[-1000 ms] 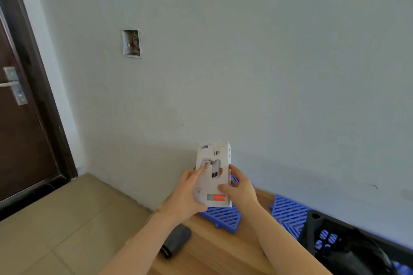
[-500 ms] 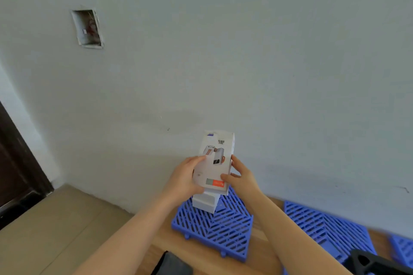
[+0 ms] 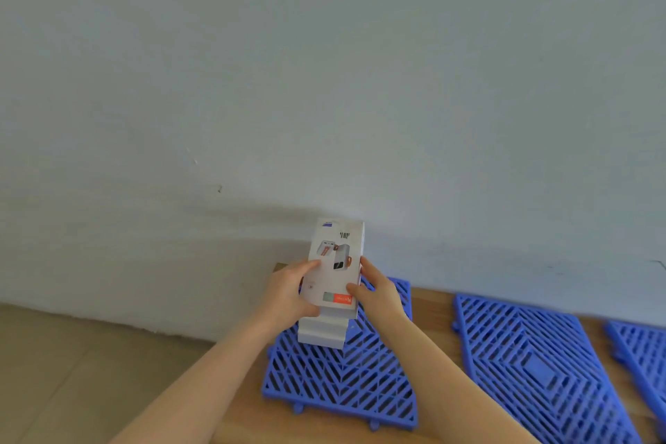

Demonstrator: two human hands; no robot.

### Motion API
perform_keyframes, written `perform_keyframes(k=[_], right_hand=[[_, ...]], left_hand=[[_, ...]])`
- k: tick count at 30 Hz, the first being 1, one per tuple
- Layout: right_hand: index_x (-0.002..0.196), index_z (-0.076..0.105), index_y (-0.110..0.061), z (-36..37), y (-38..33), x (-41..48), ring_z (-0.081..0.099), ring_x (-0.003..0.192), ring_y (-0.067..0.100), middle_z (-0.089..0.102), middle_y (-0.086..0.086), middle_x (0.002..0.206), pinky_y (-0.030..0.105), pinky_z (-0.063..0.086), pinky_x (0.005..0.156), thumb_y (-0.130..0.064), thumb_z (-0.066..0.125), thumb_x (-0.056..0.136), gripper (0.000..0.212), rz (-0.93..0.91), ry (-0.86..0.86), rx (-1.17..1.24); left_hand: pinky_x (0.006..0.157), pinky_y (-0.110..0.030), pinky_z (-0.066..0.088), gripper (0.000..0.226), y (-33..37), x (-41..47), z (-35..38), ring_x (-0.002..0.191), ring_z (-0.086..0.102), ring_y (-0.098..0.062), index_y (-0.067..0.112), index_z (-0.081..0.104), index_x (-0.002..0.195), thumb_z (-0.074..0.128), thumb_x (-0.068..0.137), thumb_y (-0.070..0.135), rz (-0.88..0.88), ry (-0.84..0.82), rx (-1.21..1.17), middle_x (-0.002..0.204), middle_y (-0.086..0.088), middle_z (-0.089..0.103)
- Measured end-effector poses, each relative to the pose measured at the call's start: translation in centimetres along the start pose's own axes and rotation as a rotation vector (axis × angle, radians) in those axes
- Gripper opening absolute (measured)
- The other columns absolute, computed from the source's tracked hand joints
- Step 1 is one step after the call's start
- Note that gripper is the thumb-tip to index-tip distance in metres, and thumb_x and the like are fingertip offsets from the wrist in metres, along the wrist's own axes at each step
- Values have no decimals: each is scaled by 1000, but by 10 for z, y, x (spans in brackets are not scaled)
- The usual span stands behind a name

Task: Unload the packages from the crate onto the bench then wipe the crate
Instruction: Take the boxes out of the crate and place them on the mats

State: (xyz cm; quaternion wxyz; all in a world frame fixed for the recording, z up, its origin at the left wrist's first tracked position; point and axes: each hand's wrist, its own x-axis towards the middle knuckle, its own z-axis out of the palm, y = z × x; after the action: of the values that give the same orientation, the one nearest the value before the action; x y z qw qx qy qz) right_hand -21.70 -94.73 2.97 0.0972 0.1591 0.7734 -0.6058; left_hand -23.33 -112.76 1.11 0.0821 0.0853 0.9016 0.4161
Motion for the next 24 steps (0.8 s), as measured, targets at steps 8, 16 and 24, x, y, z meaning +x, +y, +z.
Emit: perform_keyframes(k=[8,16,24], right_hand=[[146,37,-26,17,28,22,56,112,10,51,-4,139,10,49,58,-4,56,93,61,77,14,-40],[147,32,-33,25,41,27,62,103,13,56,-2,134,33,56,81,-16,52,97,56,157,44,-86],[148,27,-36,35,45,21,57,70,12,68,0,98,29,49,60,-30,45,100,52,198,71,-136]], left_hand=[[103,-32,46,90,-45,17,13,125,45,-10,26,42,144,86,65,17,37,-86,15,142,10,40],[108,-35,43,96,-59,13,22,131,42,-7,32,27,151,83,74,29,-10,-127,-98,147,14,39],[101,-36,50,95,-68,3,35,118,57,-5,48,15,150,78,82,27,-74,-121,-200,133,17,56]])
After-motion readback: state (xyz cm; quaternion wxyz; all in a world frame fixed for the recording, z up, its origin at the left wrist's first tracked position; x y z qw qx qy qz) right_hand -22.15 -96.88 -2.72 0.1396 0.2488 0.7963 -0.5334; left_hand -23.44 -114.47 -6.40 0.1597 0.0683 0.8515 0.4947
